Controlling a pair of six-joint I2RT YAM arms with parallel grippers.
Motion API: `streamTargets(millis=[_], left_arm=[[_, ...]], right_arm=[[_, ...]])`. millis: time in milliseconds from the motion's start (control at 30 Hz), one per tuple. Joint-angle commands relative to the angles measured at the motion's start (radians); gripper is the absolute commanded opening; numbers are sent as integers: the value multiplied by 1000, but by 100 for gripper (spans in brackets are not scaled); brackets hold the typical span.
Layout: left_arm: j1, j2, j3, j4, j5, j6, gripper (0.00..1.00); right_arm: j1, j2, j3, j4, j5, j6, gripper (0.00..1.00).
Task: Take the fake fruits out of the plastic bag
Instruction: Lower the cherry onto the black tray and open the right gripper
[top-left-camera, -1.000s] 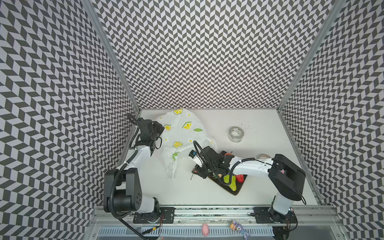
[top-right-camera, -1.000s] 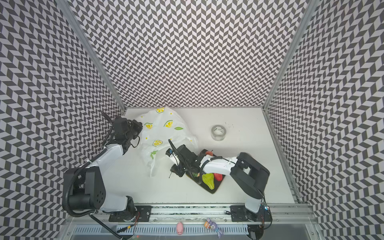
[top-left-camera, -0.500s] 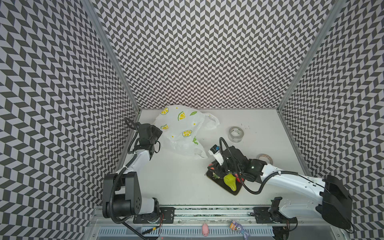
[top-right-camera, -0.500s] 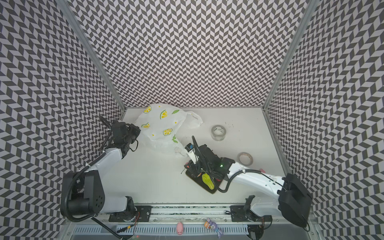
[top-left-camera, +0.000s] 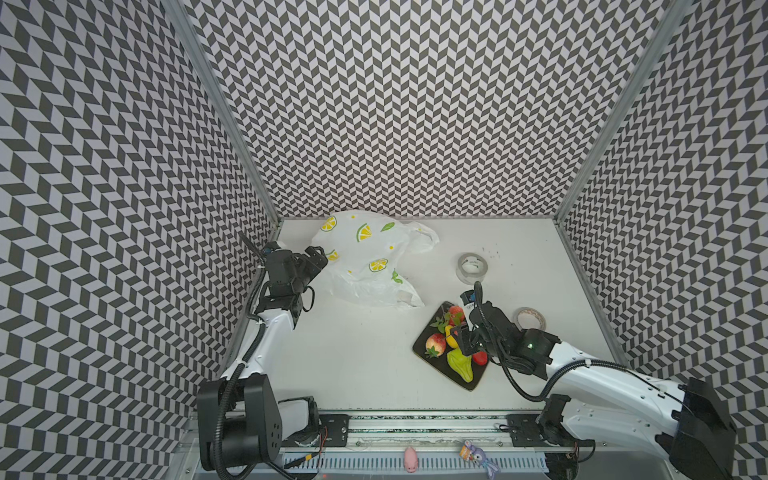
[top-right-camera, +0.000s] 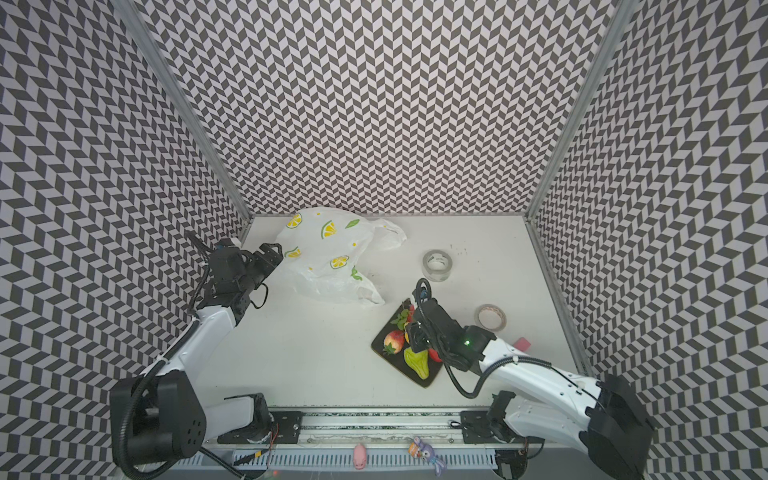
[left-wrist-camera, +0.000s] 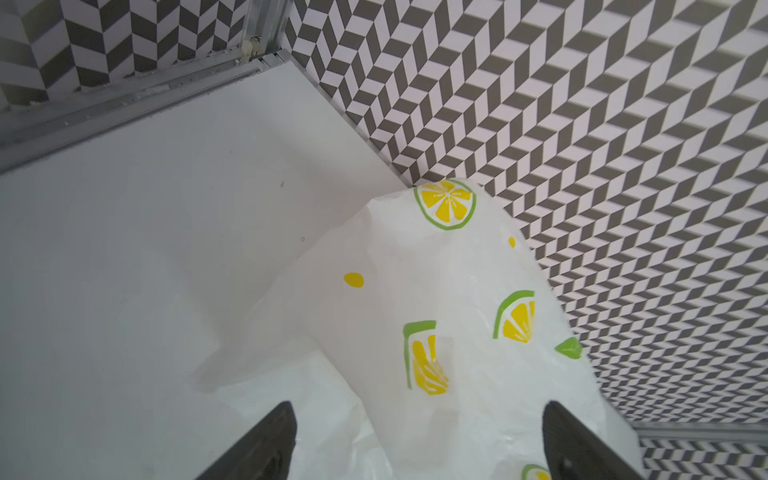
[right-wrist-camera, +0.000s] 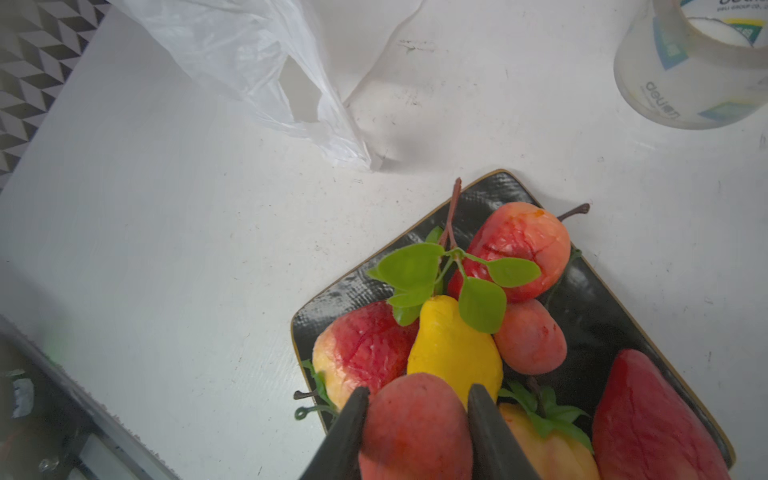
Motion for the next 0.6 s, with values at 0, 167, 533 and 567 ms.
streamTargets(millis=[0, 167, 533, 567], left_arm=[[16, -57, 56, -71, 1, 64, 100], [21, -130, 65, -141, -26, 108, 100], [21, -277, 9, -196, -118, 175, 100], [21, -300, -9, -191, -148, 178, 100]], right_arm=[[-23, 6, -24, 46, 31, 42, 36], [-42, 29, -55, 50, 33, 56, 43], [-42, -9, 10, -35, 114, 54, 72], [-43, -29, 15, -35, 135, 58, 74]])
